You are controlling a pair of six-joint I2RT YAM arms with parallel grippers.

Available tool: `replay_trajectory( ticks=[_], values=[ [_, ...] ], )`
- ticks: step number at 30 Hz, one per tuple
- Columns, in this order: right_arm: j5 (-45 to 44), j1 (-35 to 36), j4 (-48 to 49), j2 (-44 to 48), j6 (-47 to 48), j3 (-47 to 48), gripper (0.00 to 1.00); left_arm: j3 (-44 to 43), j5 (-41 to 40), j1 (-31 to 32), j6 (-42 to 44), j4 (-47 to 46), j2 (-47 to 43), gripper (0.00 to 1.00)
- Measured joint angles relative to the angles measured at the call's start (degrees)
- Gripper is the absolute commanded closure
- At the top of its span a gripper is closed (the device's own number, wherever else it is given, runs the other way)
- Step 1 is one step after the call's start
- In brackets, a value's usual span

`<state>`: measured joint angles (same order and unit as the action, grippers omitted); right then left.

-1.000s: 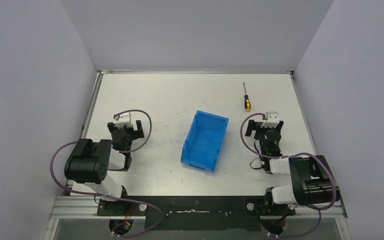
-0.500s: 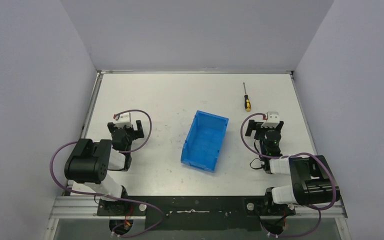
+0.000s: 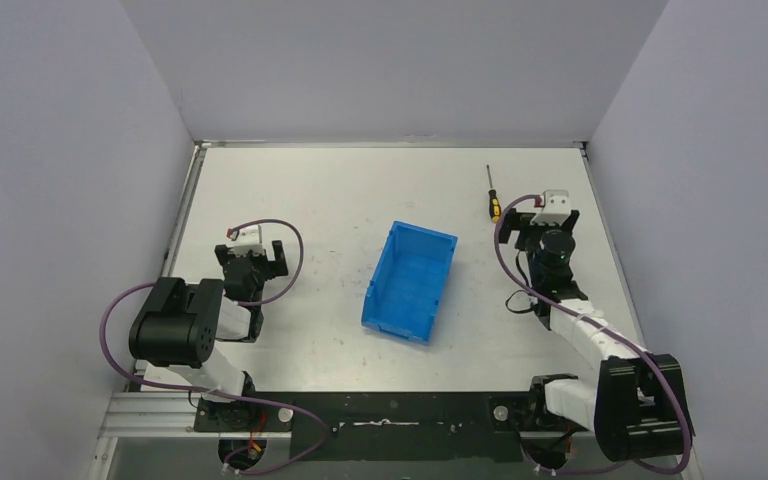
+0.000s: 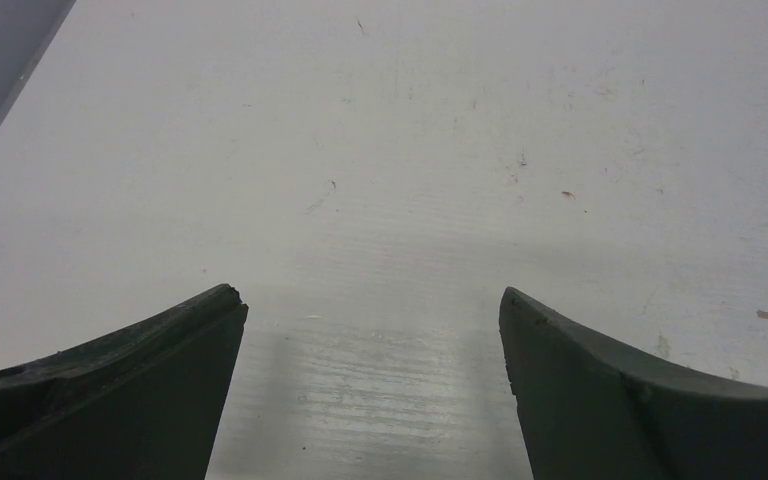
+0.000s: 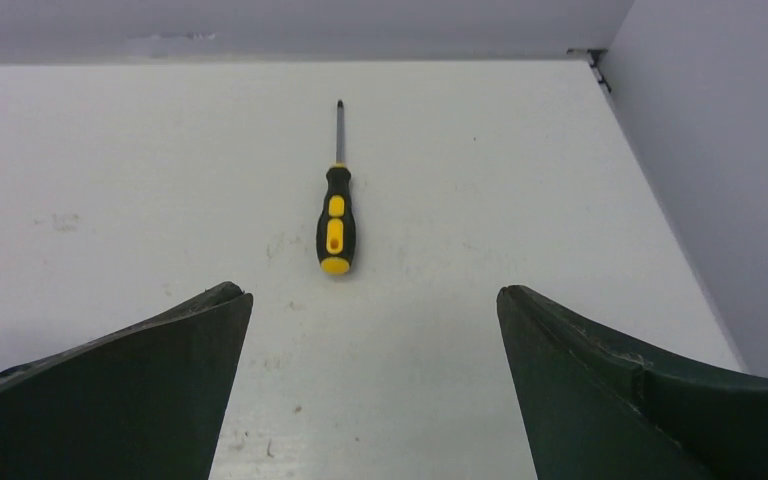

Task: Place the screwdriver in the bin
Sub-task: Pick up the screwdriver from the center of the board.

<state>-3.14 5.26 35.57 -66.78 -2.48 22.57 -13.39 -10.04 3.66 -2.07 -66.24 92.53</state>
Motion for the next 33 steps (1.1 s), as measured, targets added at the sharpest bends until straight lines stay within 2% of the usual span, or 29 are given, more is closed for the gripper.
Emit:
replay_trajectory(
  ticks=[9, 16, 25, 33],
  values=[
    [1.8, 0.0, -19.6, 3.4, 0.5, 17.9, 0.0, 0.0, 0.0, 0.0, 0.0, 0.0, 0.0, 0.03],
    [3.9, 0.0, -35.6, -0.5, 0.3, 41.2, 0.0, 0.0, 0.0, 0.0, 0.0, 0.0, 0.0, 0.03],
    [4.0, 0.0, -44.5, -3.0, 0.2, 53.5, 0.0, 0.0, 0.0, 0.0, 0.0, 0.0, 0.0, 0.03],
    [4.0, 0.0, -53.7, -11.9, -1.7, 72.5, 0.0, 0.0, 0.0, 0.0, 0.0, 0.0, 0.0, 0.03]
  ],
)
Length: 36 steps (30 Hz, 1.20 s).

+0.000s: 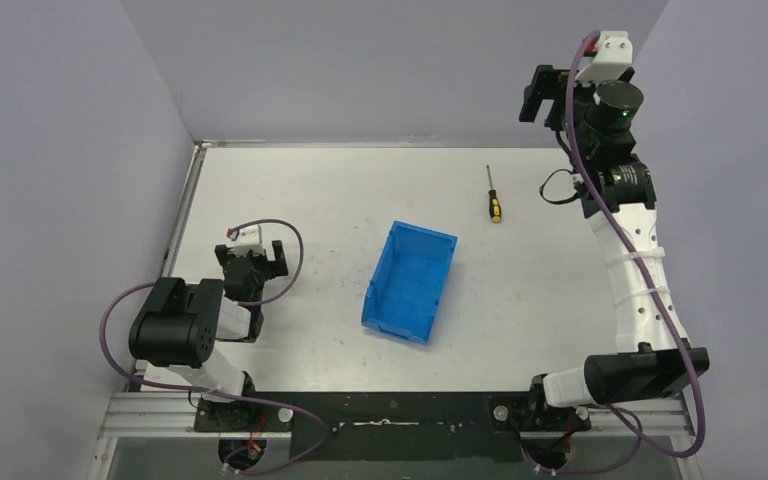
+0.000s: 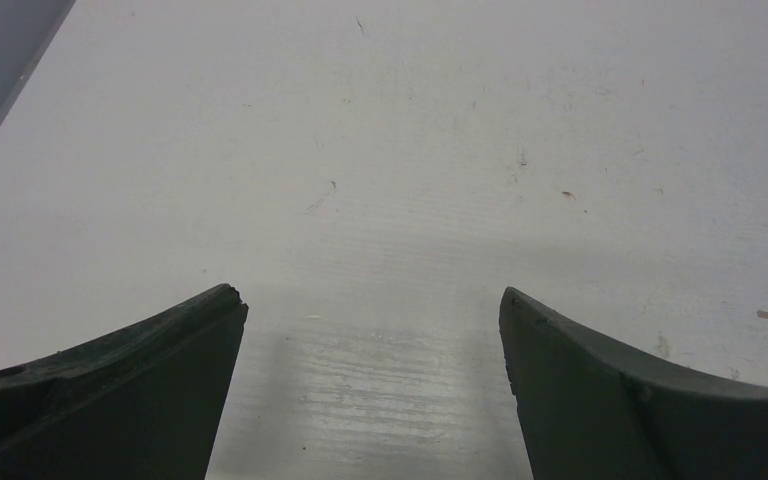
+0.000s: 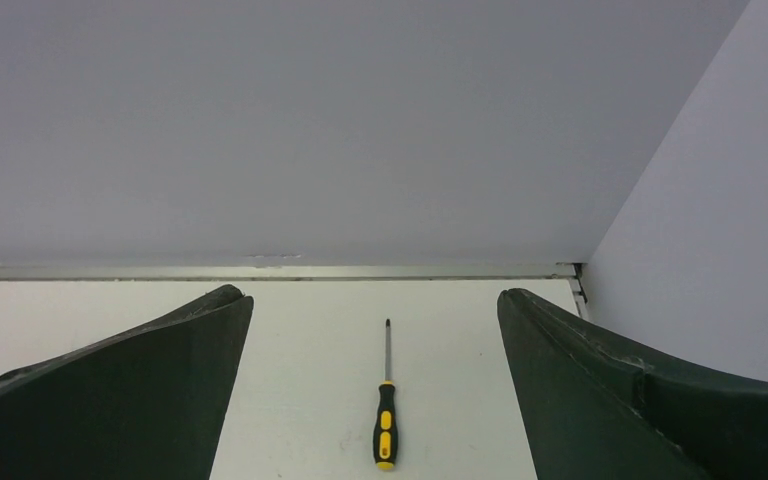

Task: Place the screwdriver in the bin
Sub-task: Pick up the screwdriver from the center of the board.

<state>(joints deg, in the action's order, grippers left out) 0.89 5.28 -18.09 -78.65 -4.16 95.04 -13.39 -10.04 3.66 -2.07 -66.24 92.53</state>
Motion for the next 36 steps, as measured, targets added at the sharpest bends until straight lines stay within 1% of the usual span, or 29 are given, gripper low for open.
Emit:
replay_trajectory(
  ticks=[8, 19, 27, 36],
  values=[
    [0.2, 0.0, -7.4, -7.8, -2.2, 8.9, 0.0, 0.0, 0.0, 0.0, 0.0, 0.0, 0.0, 0.03],
    [0.9, -0.1, -15.5, -26.7, -4.2, 22.6, 0.0, 0.0, 0.0, 0.0, 0.0, 0.0, 0.0, 0.03],
    [-0.5, -0.1, -18.9, -36.3, -4.4, 22.6, 0.0, 0.0, 0.0, 0.0, 0.0, 0.0, 0.0, 0.03],
    [-2.4, -0.1, -17.8, -41.6, -4.4, 17.4, 0.01, 0.0, 0.0, 0.0, 0.0, 0.0, 0.0, 0.03]
  ],
)
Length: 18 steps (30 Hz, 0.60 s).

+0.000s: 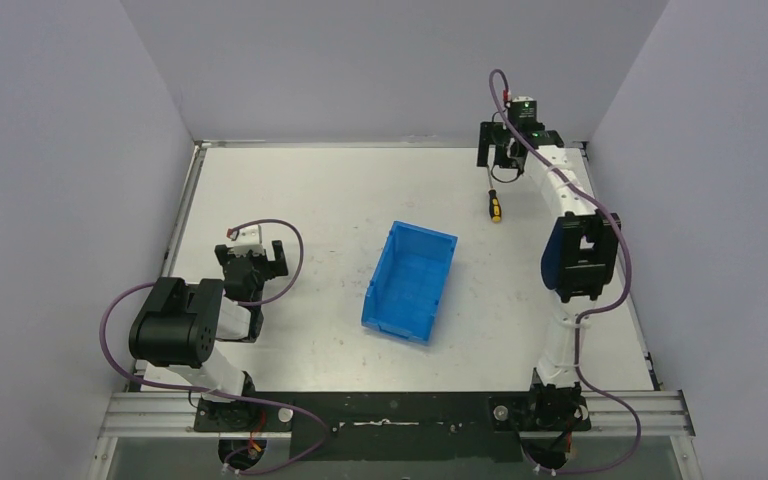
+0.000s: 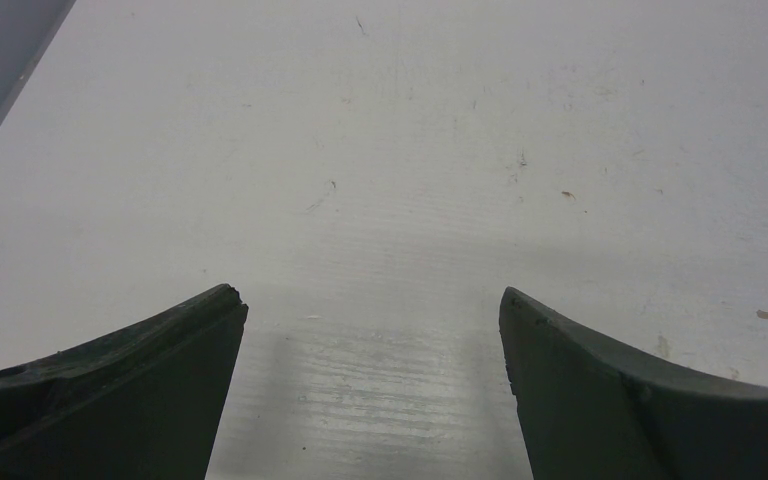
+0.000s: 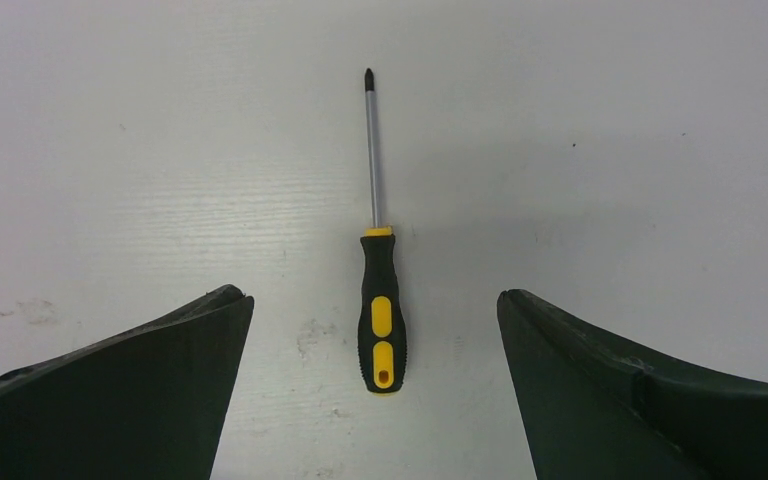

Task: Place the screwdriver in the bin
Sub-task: Pick up the screwdriver from the center of the board.

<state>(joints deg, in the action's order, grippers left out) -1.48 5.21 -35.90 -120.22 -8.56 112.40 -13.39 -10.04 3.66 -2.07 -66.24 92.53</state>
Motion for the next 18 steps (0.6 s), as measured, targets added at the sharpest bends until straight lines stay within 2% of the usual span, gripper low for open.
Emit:
replay_trajectory(
  ticks=[8, 18],
  values=[
    [-0.1, -0.2, 2.2, -6.4, 0.1, -2.3, 0.07, 0.0, 0.0, 0.0, 0.0, 0.0, 0.0, 0.03],
    [0.3, -0.4, 4.0, -9.7, 0.1, -6.6, 0.23, 0.0, 0.0, 0.0, 0.0, 0.0, 0.0, 0.03]
  ],
)
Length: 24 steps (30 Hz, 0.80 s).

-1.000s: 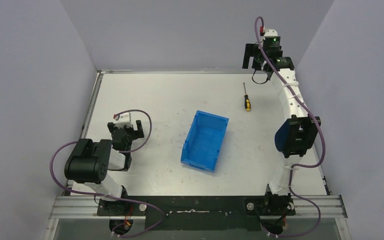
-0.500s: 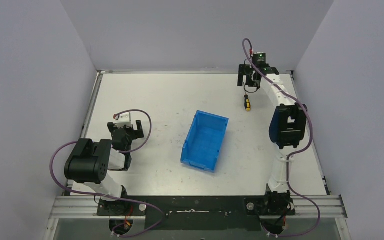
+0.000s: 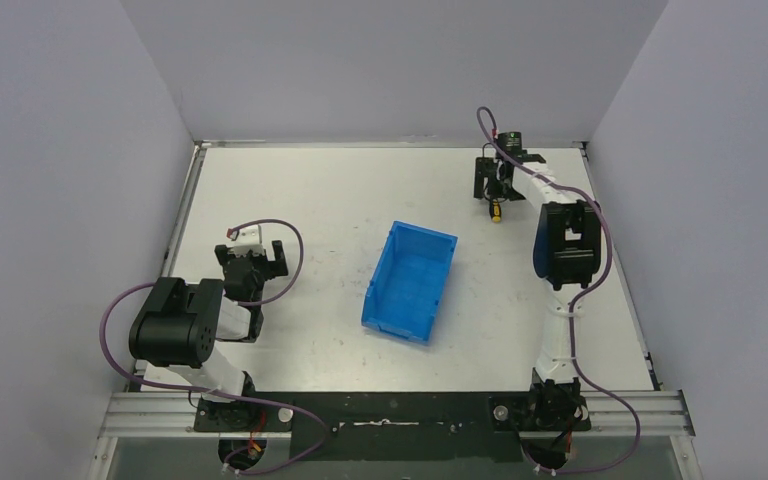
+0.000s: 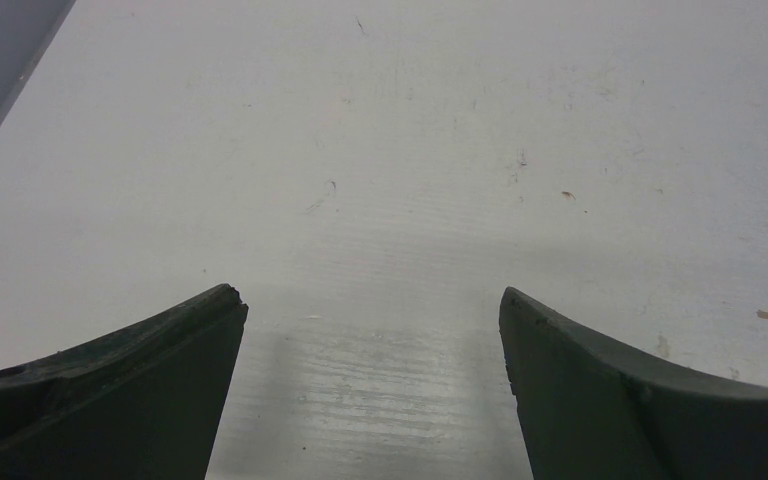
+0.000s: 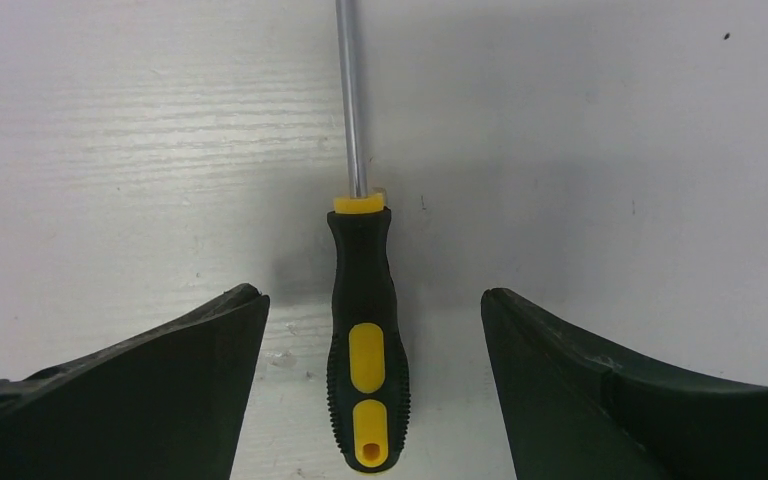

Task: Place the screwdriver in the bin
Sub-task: Pick up the screwdriver from the center of the board.

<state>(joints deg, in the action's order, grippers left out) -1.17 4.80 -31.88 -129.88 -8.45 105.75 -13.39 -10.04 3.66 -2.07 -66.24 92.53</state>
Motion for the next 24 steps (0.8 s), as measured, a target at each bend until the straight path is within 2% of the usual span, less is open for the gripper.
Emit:
replay_trajectory(
  ticks=[5, 10, 14, 17, 24],
  values=[
    [0.0, 0.0, 0.8, -1.0, 0.1, -1.3, 0.38, 0.0, 0.0, 0.0, 0.0, 0.0, 0.0, 0.03],
    [0.4, -0.3, 1.7, -1.6, 0.1, -1.4, 0.72, 0.0, 0.0, 0.0, 0.0, 0.0, 0.0, 0.03],
    [0.6, -0.3, 2.0, -1.6, 0.1, -1.4, 0.89, 0.0, 0.0, 0.0, 0.0, 0.0, 0.0, 0.03],
    [0.6, -0.3, 2.0, -1.6, 0.1, -1.4, 0.95, 0.0, 0.0, 0.0, 0.0, 0.0, 0.0, 0.03],
    [0.2, -0.3, 0.6, -0.9, -0.1, -1.4, 0.96, 0.0, 0.0, 0.0, 0.0, 0.0, 0.0, 0.03]
  ],
)
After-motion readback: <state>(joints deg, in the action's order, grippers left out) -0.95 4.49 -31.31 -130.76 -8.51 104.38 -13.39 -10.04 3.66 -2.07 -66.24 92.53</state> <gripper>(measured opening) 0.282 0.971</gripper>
